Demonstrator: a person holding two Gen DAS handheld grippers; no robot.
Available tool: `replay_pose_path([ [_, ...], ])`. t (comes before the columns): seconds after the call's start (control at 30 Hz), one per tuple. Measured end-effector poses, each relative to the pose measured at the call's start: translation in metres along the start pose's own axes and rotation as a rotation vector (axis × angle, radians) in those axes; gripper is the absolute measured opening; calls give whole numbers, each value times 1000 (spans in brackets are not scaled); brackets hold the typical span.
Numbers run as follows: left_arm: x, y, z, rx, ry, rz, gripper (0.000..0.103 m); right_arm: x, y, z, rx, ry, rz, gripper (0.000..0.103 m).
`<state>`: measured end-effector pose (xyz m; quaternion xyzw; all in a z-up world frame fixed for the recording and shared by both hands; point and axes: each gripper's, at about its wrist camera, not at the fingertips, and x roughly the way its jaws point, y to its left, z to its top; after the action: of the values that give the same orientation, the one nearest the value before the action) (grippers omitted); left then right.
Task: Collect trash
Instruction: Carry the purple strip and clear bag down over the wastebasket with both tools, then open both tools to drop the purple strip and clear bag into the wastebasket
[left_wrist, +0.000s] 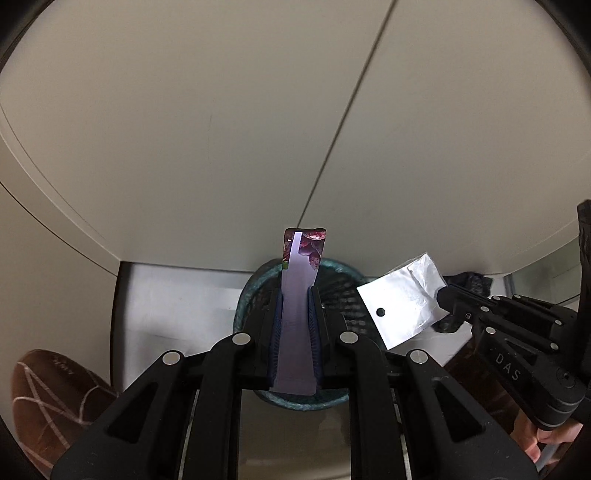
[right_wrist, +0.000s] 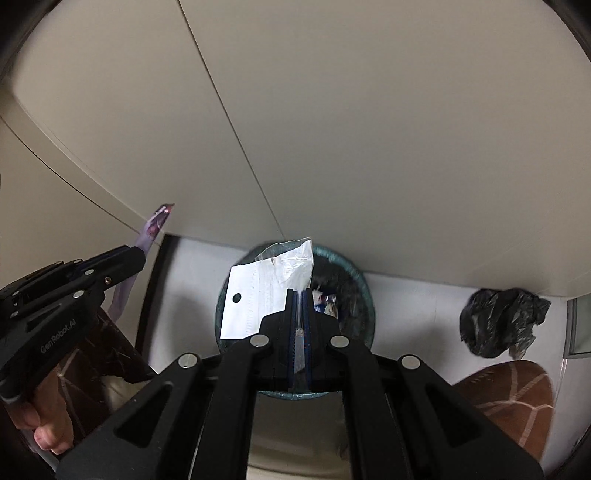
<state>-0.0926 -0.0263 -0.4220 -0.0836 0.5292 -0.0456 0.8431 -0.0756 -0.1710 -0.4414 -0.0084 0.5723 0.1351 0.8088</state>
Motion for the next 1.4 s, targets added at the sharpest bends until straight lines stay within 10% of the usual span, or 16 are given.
replay_pose_path([
  [0.73, 113, 14, -17, -21, 271, -34, 13, 107, -11, -22, 51, 225, 19, 11],
  [1.4, 129, -6, -25, 19, 319, -76, 19, 29, -49, -13, 149, 58, -138, 83],
])
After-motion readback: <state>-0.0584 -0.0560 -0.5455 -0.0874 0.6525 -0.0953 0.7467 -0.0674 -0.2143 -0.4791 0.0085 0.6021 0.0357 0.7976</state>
